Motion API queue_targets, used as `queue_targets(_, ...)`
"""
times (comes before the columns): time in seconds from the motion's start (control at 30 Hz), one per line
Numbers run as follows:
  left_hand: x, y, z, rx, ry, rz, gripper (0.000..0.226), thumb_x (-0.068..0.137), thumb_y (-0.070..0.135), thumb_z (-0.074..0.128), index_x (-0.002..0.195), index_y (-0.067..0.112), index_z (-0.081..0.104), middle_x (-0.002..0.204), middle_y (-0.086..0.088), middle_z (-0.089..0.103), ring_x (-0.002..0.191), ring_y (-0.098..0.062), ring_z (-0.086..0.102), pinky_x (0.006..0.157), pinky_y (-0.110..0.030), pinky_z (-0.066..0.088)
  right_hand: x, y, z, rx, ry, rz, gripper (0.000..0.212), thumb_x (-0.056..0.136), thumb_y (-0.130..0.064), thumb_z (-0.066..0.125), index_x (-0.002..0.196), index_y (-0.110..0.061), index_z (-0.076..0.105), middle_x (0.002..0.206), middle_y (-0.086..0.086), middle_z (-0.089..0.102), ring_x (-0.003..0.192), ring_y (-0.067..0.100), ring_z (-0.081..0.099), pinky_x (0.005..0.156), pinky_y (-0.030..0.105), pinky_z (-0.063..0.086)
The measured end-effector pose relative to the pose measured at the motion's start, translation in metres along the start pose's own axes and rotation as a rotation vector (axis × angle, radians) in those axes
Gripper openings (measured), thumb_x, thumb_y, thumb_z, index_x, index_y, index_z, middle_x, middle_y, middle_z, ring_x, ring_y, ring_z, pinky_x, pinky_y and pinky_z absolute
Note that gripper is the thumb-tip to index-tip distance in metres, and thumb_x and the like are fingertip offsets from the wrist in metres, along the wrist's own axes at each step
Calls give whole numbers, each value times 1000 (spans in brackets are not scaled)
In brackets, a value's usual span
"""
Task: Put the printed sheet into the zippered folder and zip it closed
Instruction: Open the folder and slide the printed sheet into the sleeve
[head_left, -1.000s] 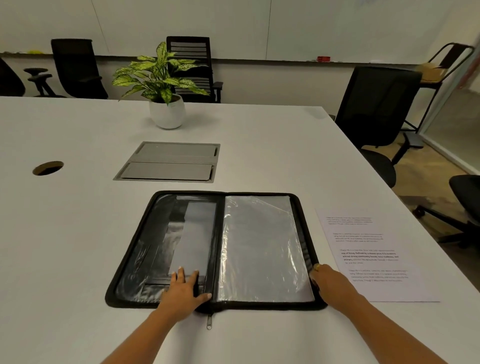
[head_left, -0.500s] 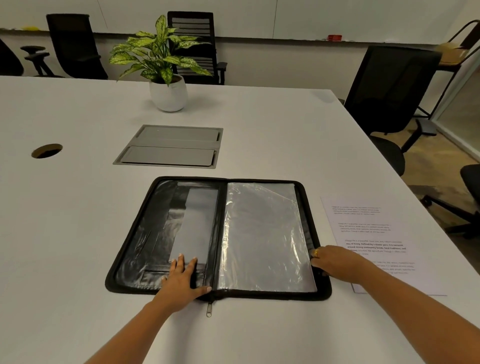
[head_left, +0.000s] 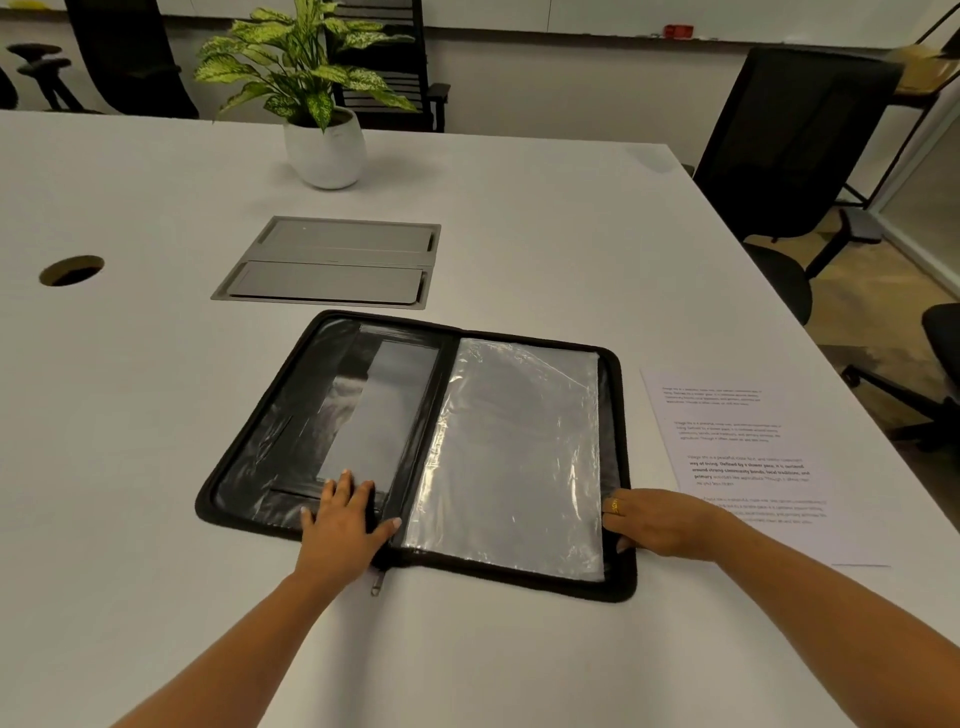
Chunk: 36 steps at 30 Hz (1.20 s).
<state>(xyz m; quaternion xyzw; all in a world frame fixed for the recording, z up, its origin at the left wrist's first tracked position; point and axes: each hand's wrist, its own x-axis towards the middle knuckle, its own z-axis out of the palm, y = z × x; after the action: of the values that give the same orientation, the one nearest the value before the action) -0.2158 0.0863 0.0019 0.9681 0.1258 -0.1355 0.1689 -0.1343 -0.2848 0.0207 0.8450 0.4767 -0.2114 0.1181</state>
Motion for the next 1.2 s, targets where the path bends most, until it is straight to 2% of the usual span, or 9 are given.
queue_targets(0.2, -14, 22, 14, 32, 48, 92, 71, 88, 57, 42, 146, 23, 19, 158, -4, 2, 146, -23, -4, 114, -55, 4, 14, -49, 8, 51, 92, -16, 43, 98, -40, 29, 116, -9, 51, 120, 9, 53, 108, 25, 47, 93, 34, 36)
queue_targets(0.3, -25, 32, 24, 38, 32, 44, 77, 86, 64, 38, 147, 26, 12, 158, -2, -7, 145, -26, -10, 113, -58, 4, 25, -84, 12, 150, 180, 8, 40, 97, -41, 29, 115, -12, 50, 120, 7, 52, 111, 22, 44, 91, 31, 31)
queue_targets(0.43, -36, 33, 35, 7, -8, -45, 85, 82, 68, 41, 148, 27, 4, 157, -5, -13, 143, -34, -12, 112, -59, 7, 38, -118, 13, 303, 245, 37, 35, 95, -41, 34, 105, -12, 51, 111, 5, 52, 106, 21, 45, 89, 32, 33)
queue_targets(0.63, -36, 24, 33, -102, -49, -22, 84, 84, 57, 51, 148, 24, 8, 158, -5, -8, 143, -34, -11, 111, -60, 12, 24, -64, 5, 185, 299, 106, 60, 87, -62, 26, 114, -14, 50, 113, 2, 52, 102, 17, 44, 93, 31, 37)
queue_targets(0.8, -34, 20, 32, -144, -41, 14, 82, 85, 52, 54, 148, 21, 12, 158, -8, -4, 143, -35, -12, 115, -52, 9, 22, -25, 9, 165, 304, 202, 50, 90, -55, 36, 120, -17, 49, 119, 1, 53, 103, 17, 45, 92, 28, 38)
queue_targets(0.87, -33, 18, 30, -180, -36, 19, 80, 85, 49, 56, 147, 19, 15, 158, -9, -1, 143, -35, -12, 116, -48, 7, 30, -30, 9, 154, 292, 204, 48, 91, -53, 37, 113, -15, 55, 109, 2, 59, 100, 19, 48, 89, 29, 39)
queue_targets(0.97, -30, 14, 24, -210, -1, 25, 73, 87, 43, 57, 145, 18, 22, 157, -9, 6, 144, -33, -8, 116, -45, 7, 40, -44, 3, 294, 219, 212, 42, 88, -50, 47, 92, -10, 60, 95, 7, 62, 95, 20, 53, 82, 30, 40)
queue_targets(1.07, -24, 10, 18, -115, 40, 85, 65, 90, 41, 53, 144, 15, 26, 156, -10, 13, 145, -28, -1, 117, -41, 2, 39, -61, 1, 413, 193, 254, 43, 84, -51, 53, 80, -8, 58, 89, 9, 62, 89, 21, 56, 72, 31, 41)
queue_targets(1.2, -23, 13, 18, -15, 62, 32, 65, 90, 47, 48, 144, 19, 25, 158, -7, 3, 145, -29, -2, 115, -53, 12, 38, -100, 6, 472, 248, 339, 48, 82, -55, 52, 79, -7, 59, 83, 6, 58, 86, 20, 56, 66, 27, 35)
